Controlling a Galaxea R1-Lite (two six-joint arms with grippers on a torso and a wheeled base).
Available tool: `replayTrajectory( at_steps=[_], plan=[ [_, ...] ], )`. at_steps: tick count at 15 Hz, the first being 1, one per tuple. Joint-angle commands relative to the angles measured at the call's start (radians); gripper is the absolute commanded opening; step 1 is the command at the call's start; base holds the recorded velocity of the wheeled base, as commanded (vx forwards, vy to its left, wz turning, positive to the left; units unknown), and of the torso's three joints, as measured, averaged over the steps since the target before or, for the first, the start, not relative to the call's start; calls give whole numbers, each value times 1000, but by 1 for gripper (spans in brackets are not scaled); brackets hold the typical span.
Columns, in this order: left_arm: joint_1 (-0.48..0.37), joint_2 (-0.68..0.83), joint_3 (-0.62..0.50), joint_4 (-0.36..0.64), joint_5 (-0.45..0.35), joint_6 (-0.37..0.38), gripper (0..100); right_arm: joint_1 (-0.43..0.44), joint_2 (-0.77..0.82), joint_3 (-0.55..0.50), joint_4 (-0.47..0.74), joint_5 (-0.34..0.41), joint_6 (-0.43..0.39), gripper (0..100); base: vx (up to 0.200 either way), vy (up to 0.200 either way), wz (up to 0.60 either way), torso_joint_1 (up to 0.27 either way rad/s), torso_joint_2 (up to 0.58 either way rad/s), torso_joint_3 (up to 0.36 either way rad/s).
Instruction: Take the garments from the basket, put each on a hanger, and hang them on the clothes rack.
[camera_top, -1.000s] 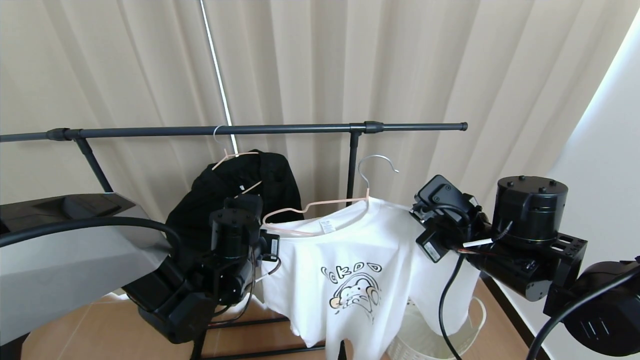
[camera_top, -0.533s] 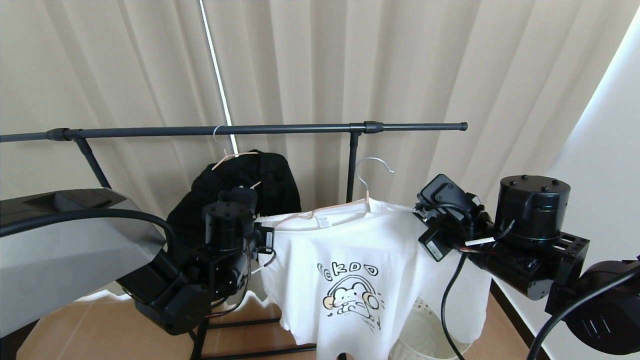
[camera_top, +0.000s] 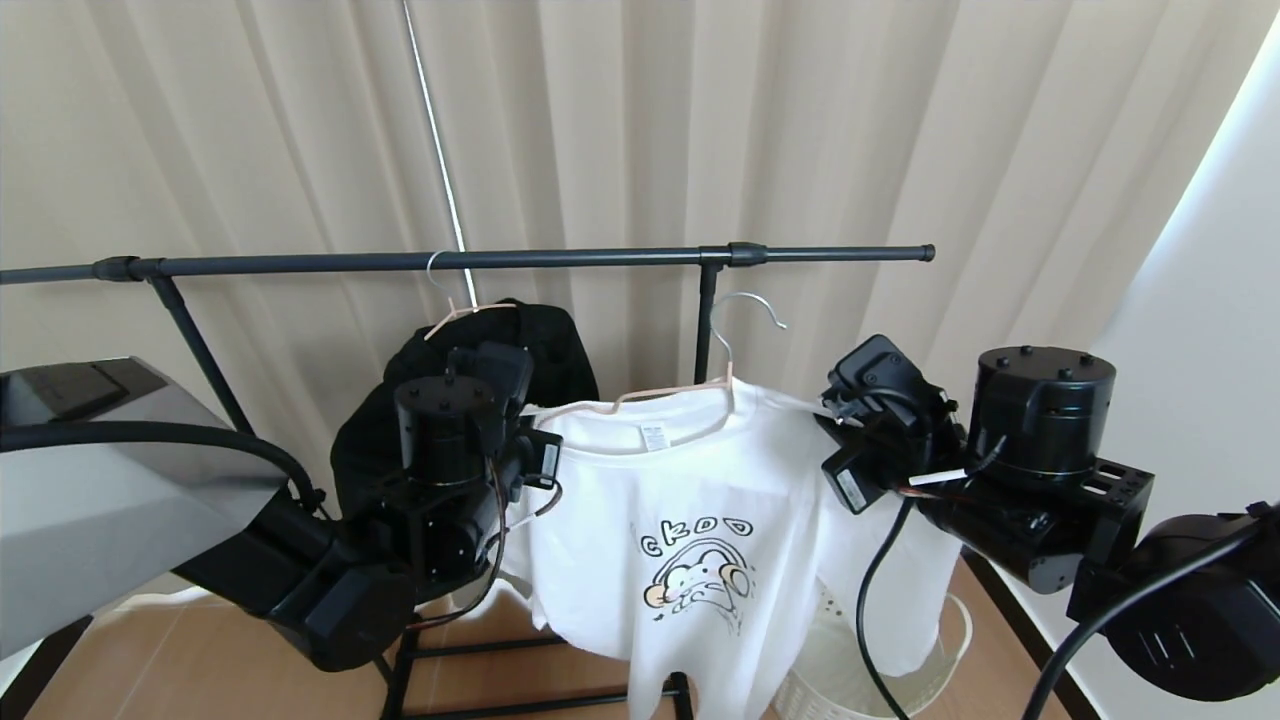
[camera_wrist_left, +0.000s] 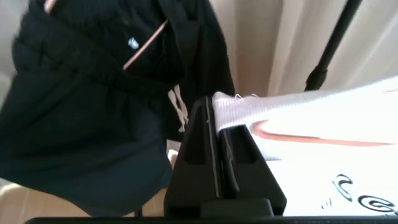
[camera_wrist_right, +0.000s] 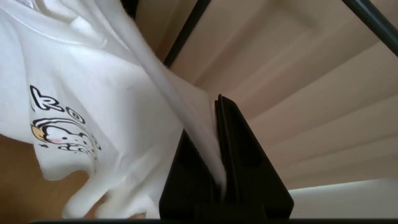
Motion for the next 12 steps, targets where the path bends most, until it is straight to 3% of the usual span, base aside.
replayTrajectory(
  at_steps=[1,5,8,12],
  plan=[
    [-32,-47,0,0,0,21,0,25,39,-19,-1,-37,13,0,0,0,0,0,0,0],
    [-52,-59,0,5,2,63,0,48,39,-35,-1,-68,47,0,0,0,0,0,0,0],
    [-53,-68,-36,54,6,92,0,49,41,-46,-1,-217,58,0,0,0,0,0,0,0],
    [-50,-71,-113,187,25,93,0,49,-51,-2,0,-300,-16,0,0,0,0,0,0,0]
  ],
)
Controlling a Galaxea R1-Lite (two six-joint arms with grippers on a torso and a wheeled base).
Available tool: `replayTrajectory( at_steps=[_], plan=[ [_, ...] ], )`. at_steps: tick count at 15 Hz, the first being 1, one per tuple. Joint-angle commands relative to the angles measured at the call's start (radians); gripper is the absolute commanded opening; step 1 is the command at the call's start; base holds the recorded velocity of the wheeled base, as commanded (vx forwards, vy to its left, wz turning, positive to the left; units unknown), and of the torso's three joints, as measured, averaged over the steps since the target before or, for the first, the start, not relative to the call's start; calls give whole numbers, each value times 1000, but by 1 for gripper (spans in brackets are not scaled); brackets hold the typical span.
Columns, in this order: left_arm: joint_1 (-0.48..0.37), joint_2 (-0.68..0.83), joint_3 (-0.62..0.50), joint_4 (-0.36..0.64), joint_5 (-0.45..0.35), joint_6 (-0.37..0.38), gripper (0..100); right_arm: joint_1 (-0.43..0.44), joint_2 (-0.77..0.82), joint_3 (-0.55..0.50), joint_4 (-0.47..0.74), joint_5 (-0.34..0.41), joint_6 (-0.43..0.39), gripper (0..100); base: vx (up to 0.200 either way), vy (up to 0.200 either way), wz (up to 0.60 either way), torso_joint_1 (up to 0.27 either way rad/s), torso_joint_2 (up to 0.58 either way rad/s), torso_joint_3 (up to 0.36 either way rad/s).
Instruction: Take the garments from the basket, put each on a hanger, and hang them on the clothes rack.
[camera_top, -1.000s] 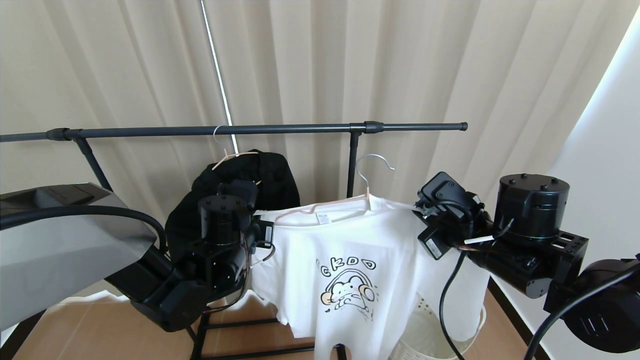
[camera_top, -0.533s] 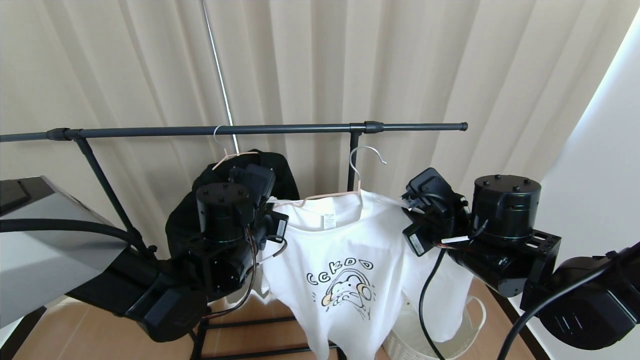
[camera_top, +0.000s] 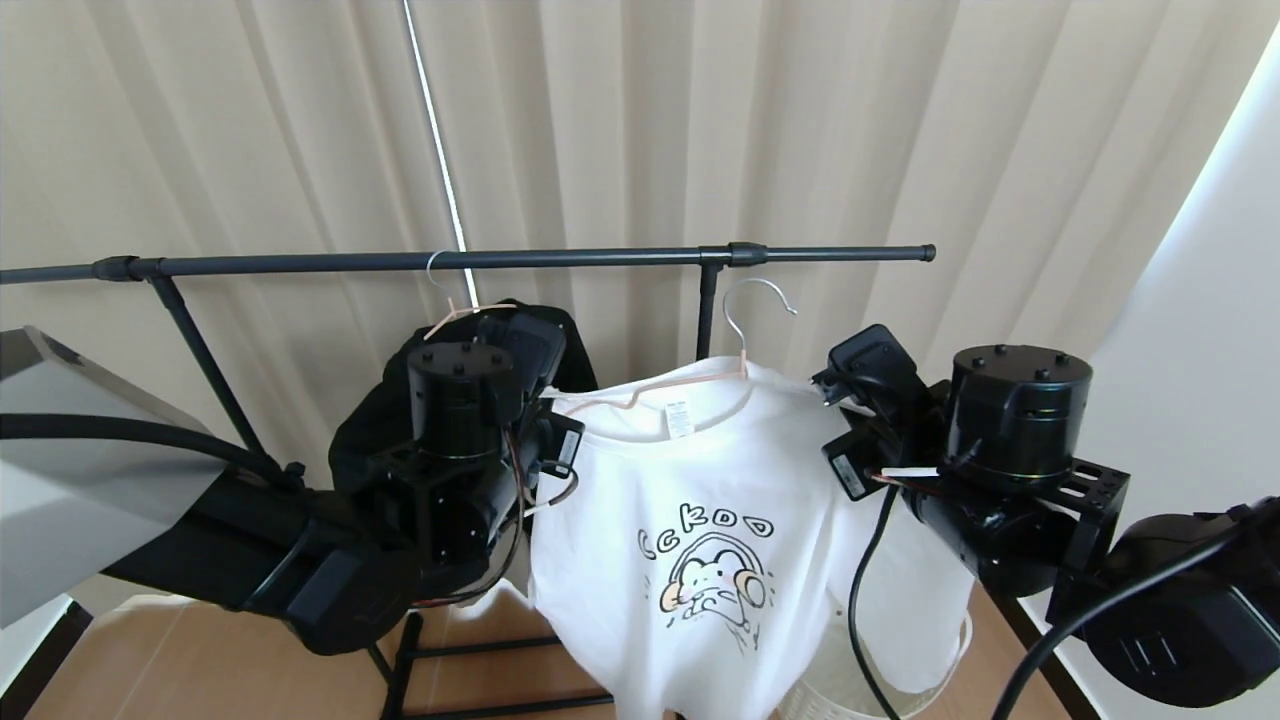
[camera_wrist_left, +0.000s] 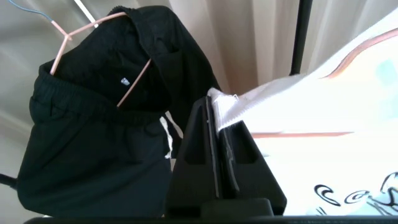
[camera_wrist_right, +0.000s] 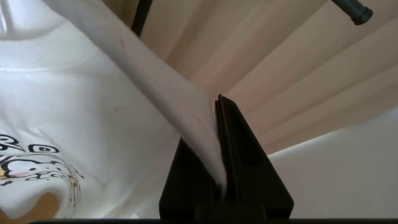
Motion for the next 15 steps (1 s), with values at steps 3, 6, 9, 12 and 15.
replayTrajectory(
  at_steps=[3,6,9,12,15],
  plan=[
    [-15,0,-71,81,13,1,0,37,-89,27,-2,-6,-23,0,0,0,0,0,0,0],
    [-57,-2,-116,162,13,-2,0,54,-52,24,-68,-9,-22,0,0,0,0,0,0,0],
    [-77,-11,-134,196,13,-4,0,54,4,24,-147,-12,-26,0,0,0,0,0,0,0],
    [-81,-39,-151,216,13,-5,0,57,35,16,-156,-9,-25,0,0,0,0,0,0,0],
    [-83,-50,-153,219,13,-7,0,72,66,9,-179,-9,-22,0,0,0,0,0,0,0]
  ],
)
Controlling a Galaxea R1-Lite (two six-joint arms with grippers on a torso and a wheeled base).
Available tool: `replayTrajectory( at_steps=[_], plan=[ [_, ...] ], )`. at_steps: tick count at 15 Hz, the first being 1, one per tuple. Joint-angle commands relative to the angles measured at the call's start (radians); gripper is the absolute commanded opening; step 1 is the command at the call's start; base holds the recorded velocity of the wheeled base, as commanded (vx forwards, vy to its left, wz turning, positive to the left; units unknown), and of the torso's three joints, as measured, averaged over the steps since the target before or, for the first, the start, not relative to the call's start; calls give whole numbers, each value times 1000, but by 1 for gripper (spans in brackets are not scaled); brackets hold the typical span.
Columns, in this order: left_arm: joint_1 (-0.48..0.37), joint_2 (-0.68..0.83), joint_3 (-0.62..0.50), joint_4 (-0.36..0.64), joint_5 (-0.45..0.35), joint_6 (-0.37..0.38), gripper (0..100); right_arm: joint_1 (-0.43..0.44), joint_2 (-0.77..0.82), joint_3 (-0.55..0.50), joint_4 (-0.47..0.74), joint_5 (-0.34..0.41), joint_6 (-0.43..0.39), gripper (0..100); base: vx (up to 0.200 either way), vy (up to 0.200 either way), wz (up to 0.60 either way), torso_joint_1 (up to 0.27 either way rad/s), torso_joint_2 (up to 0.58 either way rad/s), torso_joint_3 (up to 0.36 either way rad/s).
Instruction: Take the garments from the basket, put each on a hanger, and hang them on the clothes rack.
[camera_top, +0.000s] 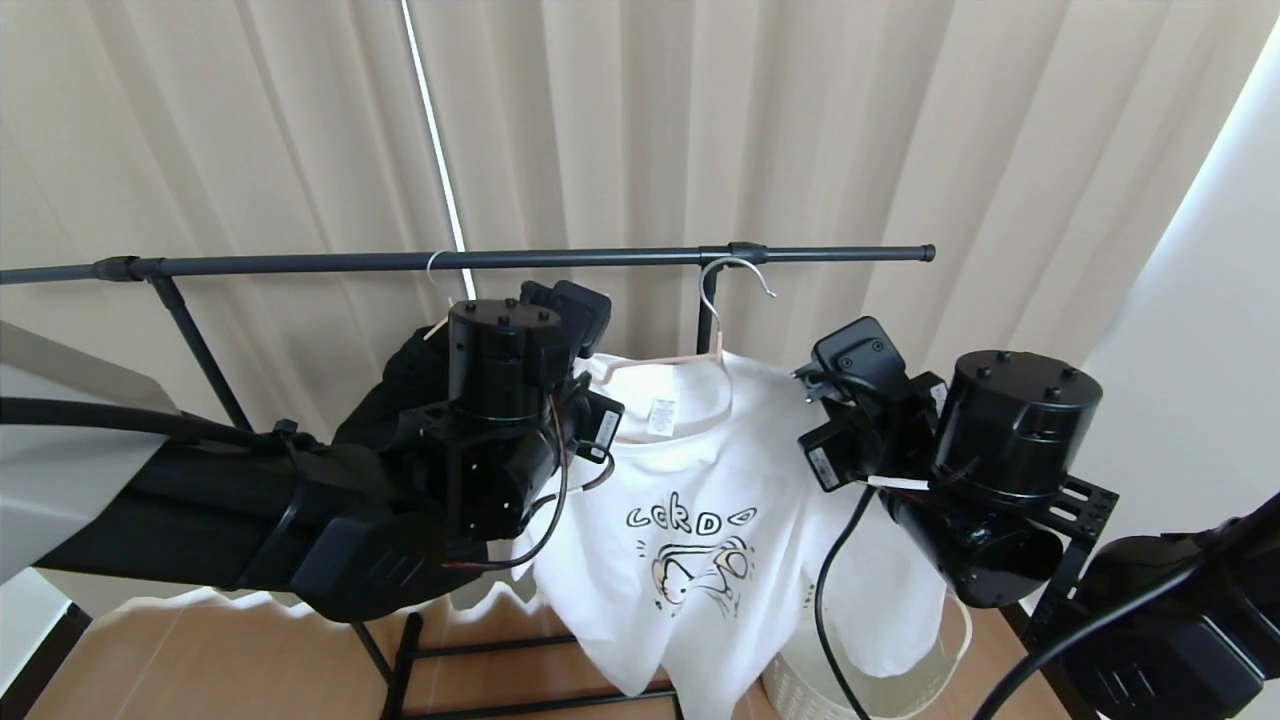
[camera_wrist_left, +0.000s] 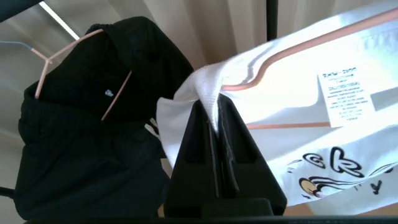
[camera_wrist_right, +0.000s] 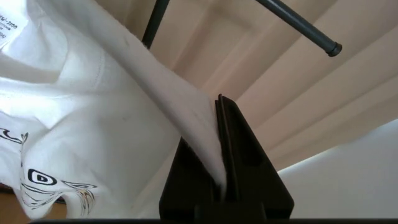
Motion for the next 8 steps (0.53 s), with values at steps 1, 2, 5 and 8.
replayTrajectory(
  at_steps=[1,2,5,8],
  plan=[
    [-3,-19,-2,13,0,-1,0,4,48,-3,-31,-11,-1,0,0,0,0,0,0,0],
    [-14,-37,-19,57,0,-24,0,4,64,0,-42,-29,-4,0,0,0,0,0,0,0],
    [-32,-67,-94,232,0,-142,0,5,86,-3,-45,-31,-6,0,0,0,0,0,0,0],
    [-41,-83,-163,378,-1,-231,0,22,103,-3,-46,-39,-4,0,0,0,0,0,0,0]
  ],
)
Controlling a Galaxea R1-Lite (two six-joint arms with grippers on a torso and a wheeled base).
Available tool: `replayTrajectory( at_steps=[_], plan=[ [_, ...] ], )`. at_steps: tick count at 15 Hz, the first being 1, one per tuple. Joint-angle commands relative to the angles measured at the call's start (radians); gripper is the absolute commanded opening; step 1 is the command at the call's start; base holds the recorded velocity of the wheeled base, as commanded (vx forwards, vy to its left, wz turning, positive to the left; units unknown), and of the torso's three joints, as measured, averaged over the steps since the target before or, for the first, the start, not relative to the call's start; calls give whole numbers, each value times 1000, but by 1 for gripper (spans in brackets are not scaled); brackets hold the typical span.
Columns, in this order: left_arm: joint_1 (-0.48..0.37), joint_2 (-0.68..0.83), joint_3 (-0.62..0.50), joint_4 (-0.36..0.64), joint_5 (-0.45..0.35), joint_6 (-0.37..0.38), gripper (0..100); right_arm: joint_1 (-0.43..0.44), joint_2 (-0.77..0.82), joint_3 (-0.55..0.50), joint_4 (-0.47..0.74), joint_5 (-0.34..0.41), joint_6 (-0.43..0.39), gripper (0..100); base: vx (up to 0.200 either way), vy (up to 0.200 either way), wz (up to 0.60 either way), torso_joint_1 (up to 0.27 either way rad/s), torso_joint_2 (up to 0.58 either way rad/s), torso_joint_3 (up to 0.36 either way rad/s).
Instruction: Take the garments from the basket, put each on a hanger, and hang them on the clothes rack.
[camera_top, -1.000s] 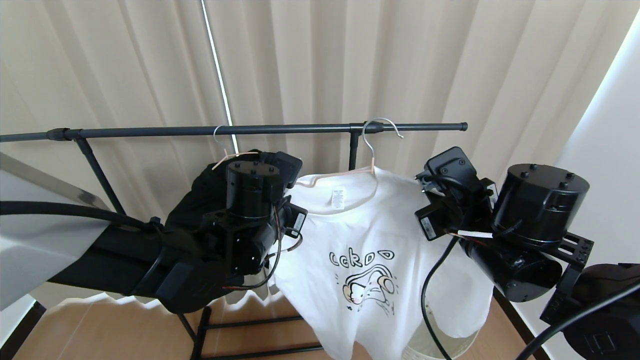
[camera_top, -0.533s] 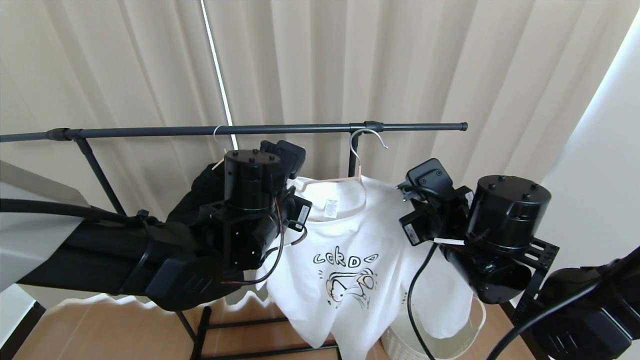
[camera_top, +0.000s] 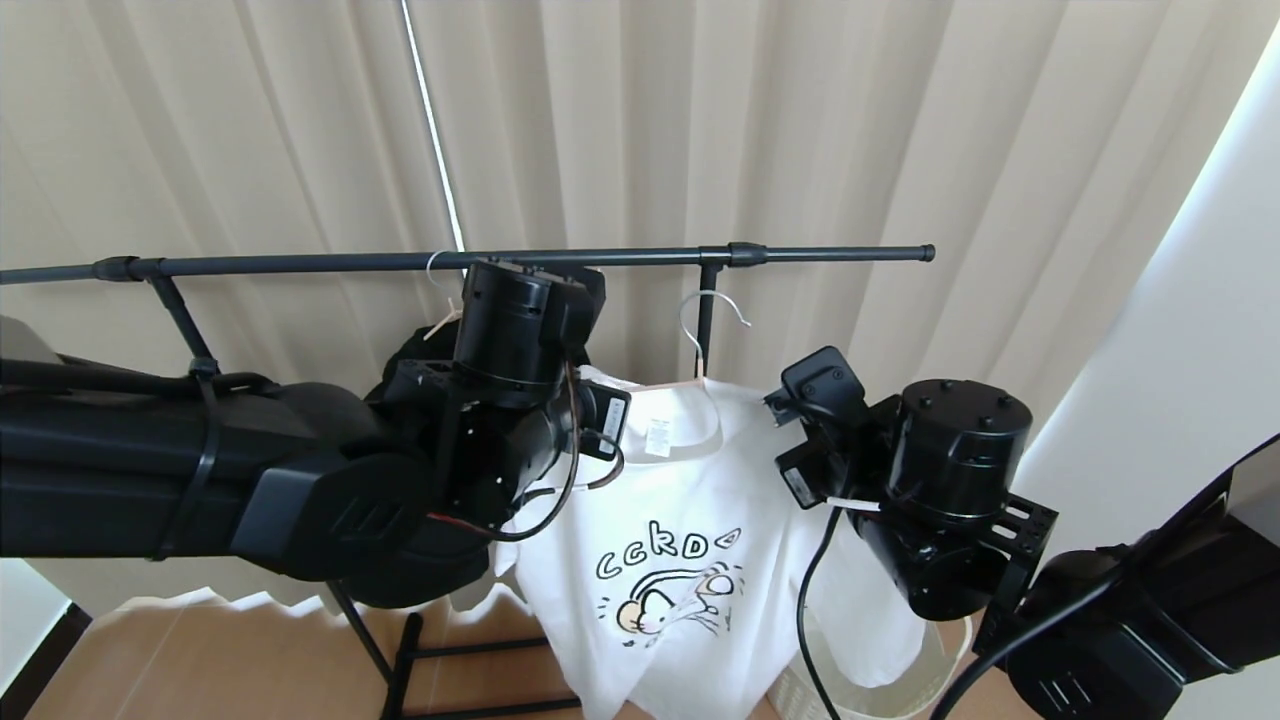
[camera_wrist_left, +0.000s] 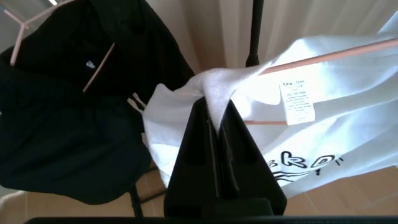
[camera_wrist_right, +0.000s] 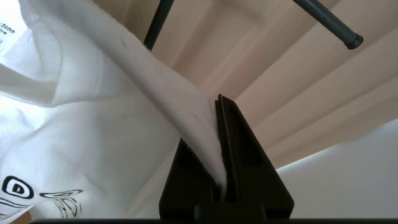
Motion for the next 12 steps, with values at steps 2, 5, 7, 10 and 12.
replayTrajectory(
  at_steps=[2,5,7,10,12],
  plan=[
    [-8,-17,-29,11,1,-5,0,6,37,5,0,-25,-2,0,0,0,0,0,0,0],
    [-19,-16,-26,11,1,-11,0,32,40,-23,-20,-21,14,0,0,0,0,0,0,0],
    [-45,-16,-32,11,1,-11,0,35,89,-49,-62,-45,29,0,0,0,0,0,0,0],
    [-70,-22,-52,14,1,-13,0,41,143,-67,-86,-102,28,0,0,0,0,0,0,0],
    [-71,-23,-52,14,1,-22,0,47,159,-73,-86,-124,28,0,0,0,0,0,0,0]
  ],
)
